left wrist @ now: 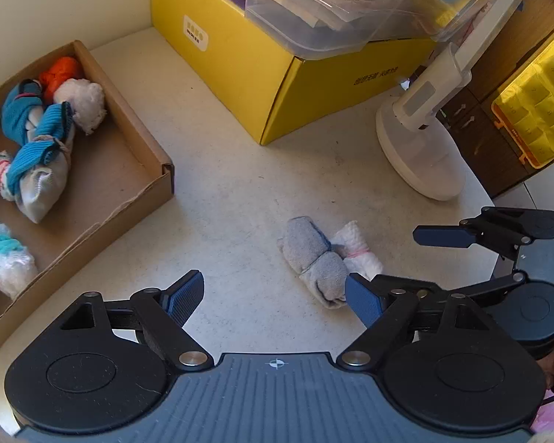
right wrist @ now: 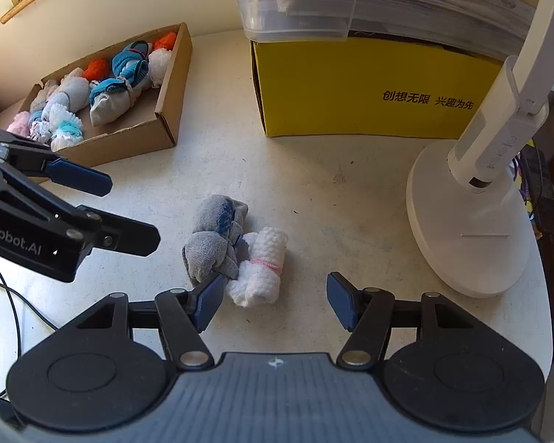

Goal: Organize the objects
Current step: 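Grasp the grey sock bundle with left tool while right tool grasps white pink-banded bundle, then carry both bundles into the tray and open both tools to release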

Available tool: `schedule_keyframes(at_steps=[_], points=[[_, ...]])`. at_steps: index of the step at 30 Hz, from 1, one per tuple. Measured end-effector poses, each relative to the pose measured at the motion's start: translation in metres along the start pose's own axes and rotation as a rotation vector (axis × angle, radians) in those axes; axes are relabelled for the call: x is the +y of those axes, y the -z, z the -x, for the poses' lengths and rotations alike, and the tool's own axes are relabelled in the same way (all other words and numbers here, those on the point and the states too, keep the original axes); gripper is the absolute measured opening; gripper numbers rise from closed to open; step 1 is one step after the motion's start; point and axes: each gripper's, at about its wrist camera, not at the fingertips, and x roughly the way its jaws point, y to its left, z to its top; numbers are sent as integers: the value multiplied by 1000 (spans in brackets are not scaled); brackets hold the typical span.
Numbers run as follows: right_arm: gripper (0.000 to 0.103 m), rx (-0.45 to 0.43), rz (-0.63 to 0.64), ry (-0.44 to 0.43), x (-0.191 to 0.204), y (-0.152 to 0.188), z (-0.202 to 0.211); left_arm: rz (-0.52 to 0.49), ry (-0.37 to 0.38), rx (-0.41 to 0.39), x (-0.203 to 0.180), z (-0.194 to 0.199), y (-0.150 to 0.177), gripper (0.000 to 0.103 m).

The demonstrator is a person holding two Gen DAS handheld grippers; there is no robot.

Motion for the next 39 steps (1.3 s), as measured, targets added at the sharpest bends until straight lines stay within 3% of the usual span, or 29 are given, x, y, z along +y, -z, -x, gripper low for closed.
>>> schedule_keyframes(at_steps=[8,14,16,21,28,39], points=[[48,20,18,-18,-1,-2,-21,40,38,80,-12,-53,-24,84],[36,29,23,-34,-4,-3,-26,41,33,86,-14,-65,-28,67],[27,24,22,-39,-6,-2,-26,49,42,89,-13,-65,-29,57],[23,18,21,-52,-13,1,-24,56,32,90,-6,-59,-26,50],[23,-27,9,-96,-12,-13,1,112,-39,24,18,-9,-16,47],[23,-141,179,-235,58,-101,10,337,-217,-132,95,80,-10,47]])
